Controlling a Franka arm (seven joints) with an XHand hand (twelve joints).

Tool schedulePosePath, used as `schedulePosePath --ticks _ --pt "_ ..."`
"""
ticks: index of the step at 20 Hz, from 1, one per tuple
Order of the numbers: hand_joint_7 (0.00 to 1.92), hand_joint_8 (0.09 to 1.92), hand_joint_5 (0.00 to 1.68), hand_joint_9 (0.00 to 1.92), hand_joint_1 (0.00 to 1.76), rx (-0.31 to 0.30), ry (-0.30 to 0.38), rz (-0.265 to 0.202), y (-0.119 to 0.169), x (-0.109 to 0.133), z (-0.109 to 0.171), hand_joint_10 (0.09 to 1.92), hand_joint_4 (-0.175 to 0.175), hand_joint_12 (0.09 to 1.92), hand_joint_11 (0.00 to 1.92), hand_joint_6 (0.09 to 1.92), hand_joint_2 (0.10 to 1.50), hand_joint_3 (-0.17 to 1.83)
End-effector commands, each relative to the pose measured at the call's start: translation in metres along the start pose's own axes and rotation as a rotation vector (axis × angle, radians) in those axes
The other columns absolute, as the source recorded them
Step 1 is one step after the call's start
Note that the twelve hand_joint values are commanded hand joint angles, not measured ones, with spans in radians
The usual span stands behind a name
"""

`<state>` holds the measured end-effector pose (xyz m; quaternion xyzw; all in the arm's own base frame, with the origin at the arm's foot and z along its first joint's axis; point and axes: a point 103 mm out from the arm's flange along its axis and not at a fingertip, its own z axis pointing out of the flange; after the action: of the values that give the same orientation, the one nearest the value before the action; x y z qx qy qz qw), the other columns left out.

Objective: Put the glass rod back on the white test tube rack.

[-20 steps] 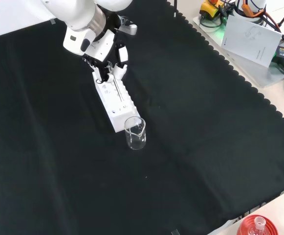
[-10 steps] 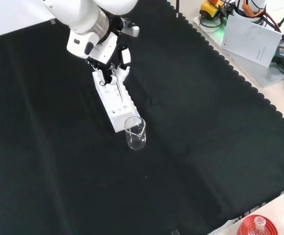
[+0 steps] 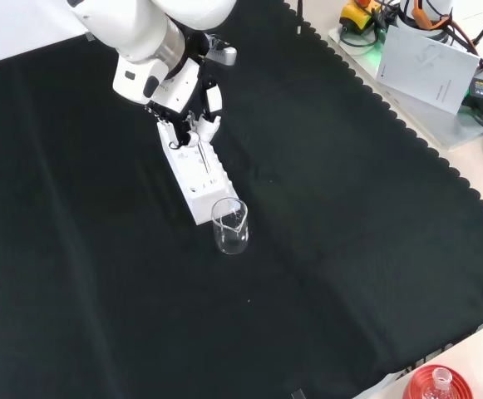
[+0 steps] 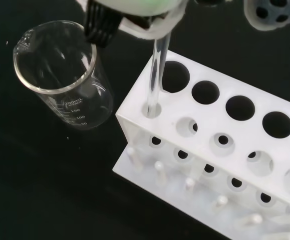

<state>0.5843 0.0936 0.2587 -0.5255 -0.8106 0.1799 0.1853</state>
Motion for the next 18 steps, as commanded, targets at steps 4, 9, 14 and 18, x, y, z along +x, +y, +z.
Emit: schedulePosePath --ticks 4,9,14,18 --pt "1.32 0.57 0.92 1.71 1.08 0.046 0.010 0.016 0.001 0.004 0.000 0.09 -0.175 0.79 1.53 0.95 0.69 0.68" --pt "1.05 0.76 0.38 1.64 0.96 0.056 0.002 0.029 -0.003 0.005 -0.002 0.09 -0.152 0.84 1.49 0.99 0.51 0.79" --pt "0.95 0.82 0.21 1.61 0.89 0.052 0.003 0.036 -0.010 0.004 -0.004 0.09 -0.116 0.87 1.47 0.88 0.49 0.74" --pt "0.93 0.82 0.21 1.61 0.87 0.036 0.017 0.042 -0.020 0.001 -0.006 0.09 -0.109 0.88 1.46 0.85 0.49 0.72"
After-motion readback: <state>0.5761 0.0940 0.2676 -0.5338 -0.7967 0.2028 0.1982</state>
